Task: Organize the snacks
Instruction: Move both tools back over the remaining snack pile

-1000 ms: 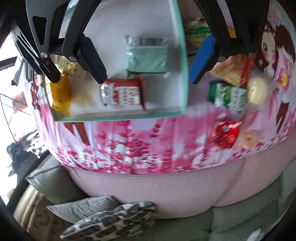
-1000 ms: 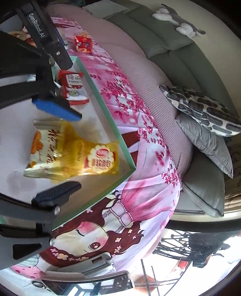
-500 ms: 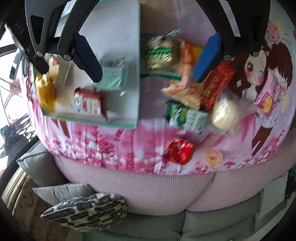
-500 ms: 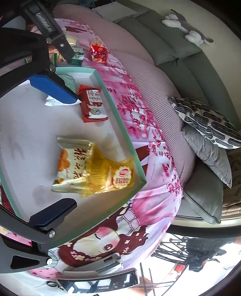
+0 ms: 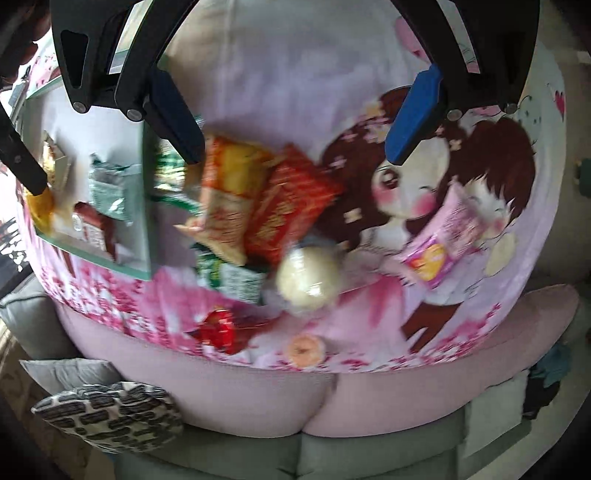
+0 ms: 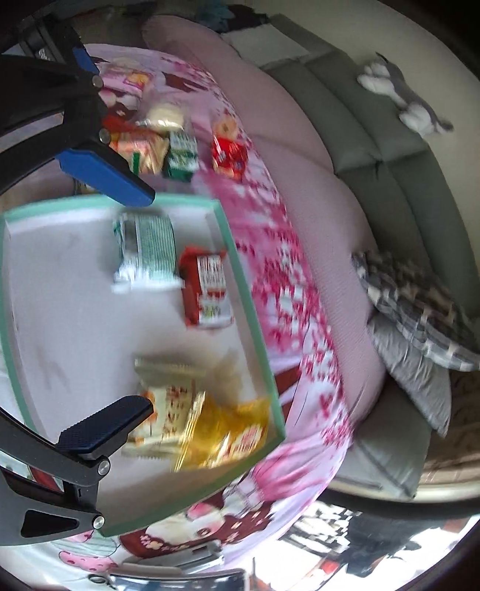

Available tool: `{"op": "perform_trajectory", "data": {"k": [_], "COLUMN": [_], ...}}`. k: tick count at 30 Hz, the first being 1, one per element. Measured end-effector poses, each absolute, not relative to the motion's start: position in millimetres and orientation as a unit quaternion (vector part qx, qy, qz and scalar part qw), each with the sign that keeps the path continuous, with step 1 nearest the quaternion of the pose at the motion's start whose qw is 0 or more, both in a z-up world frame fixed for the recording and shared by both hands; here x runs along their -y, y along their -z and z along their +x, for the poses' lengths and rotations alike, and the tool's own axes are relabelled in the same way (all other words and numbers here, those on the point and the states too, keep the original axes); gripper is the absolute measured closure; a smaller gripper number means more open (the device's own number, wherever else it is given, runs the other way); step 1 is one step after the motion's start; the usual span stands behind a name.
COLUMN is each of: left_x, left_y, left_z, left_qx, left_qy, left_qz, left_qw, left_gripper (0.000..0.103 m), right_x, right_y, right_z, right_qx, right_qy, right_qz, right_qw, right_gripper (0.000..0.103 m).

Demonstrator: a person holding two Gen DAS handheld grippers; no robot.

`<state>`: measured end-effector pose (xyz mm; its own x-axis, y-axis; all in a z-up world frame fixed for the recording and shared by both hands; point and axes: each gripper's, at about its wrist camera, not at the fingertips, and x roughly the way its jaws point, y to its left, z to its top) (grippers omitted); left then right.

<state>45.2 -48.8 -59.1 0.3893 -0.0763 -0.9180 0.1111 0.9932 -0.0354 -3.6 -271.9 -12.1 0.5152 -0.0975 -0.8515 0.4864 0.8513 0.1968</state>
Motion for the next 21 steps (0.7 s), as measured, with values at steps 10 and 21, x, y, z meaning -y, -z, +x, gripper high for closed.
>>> {"op": "perform_trajectory", "data": {"k": [10,21], "left_x": [-2.8,-41.1], "left_y": [62.3,62.9], "left_z": [58.5,65.6], "left_qx": [-0.561,-0.564], "left_qy": [0.039,0.017], "left_qz": [-0.045,-0.104], "left_qw": [0.825,0.819], "left_gripper": [0.005,0.005], "right_x": [201.4,184.2], "right_y": [11.1,27.7], "right_z": [22.1,26.4], "right_qx": [-0.482,-0.504], "right_qy": [0.067,0.053], "right_qz": [0.188,0.189], "right_qw": [0.853,0.841], "right_gripper": [0.000,0.000]}}
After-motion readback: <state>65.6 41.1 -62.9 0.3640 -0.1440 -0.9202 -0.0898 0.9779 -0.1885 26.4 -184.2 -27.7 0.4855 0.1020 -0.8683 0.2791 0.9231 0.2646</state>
